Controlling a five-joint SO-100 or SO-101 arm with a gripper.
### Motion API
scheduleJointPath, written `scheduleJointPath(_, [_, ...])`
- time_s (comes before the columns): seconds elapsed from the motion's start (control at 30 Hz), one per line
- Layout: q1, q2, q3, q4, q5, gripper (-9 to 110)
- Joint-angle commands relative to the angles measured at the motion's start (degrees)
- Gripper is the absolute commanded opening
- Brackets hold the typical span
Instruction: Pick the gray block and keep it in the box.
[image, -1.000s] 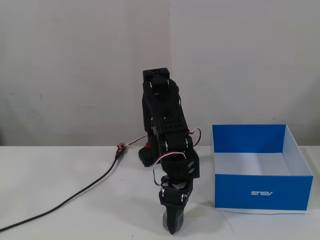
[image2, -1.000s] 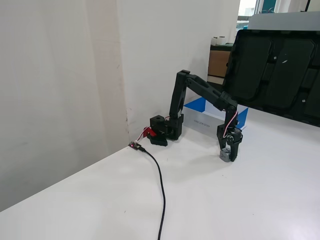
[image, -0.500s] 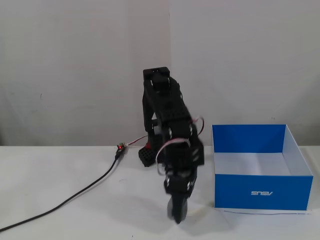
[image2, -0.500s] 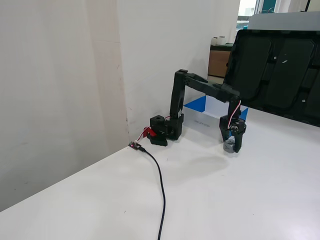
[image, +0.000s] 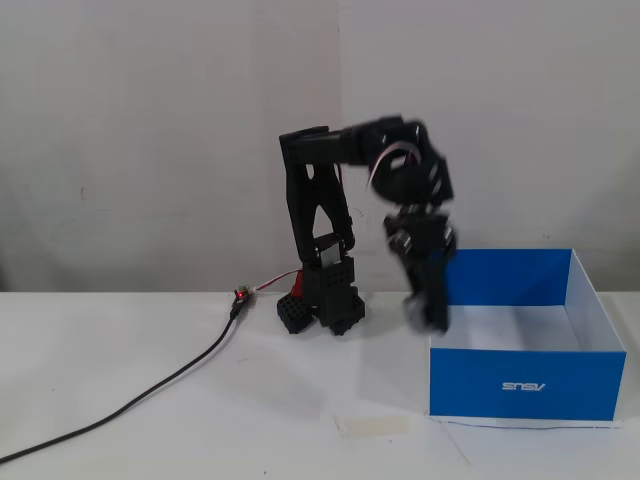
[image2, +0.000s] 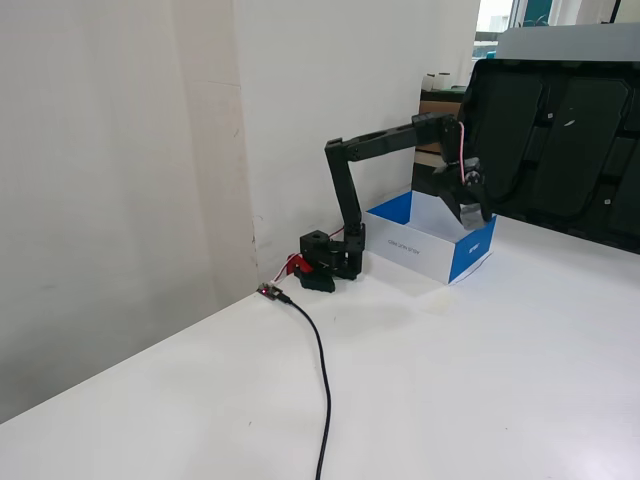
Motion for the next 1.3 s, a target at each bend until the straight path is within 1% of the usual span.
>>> scheduleJointPath(0.0, [-11.4,8.2,-4.8,2.5,-0.7,6])
scheduleJointPath(0.2, [-21.2,5.2,-4.4,1.4,0.3,6])
scheduleJointPath(0.47, [-26.1,-2.1,-4.5,-2.4,-0.4,6])
scheduleJointPath(0.73, [-32.2,-8.0,-6.5,-2.5,0.3,6])
scheduleJointPath(0.77, [-32.5,-8.0,-6.6,-2.6,0.3,8])
scheduleJointPath(0.9, [-32.5,-7.4,-6.6,-1.8,0.7,26])
scheduleJointPath(0.93, [-32.2,-7.4,-6.6,-1.7,0.4,27])
scheduleJointPath(1.07, [-30.1,-7.5,-6.7,-0.2,-1.7,26])
scheduleJointPath(1.17, [-28.5,-7.3,-6.2,1.5,-6.1,14])
scheduleJointPath(1.27, [-24.3,-4.6,-5.8,2.0,-9.0,13])
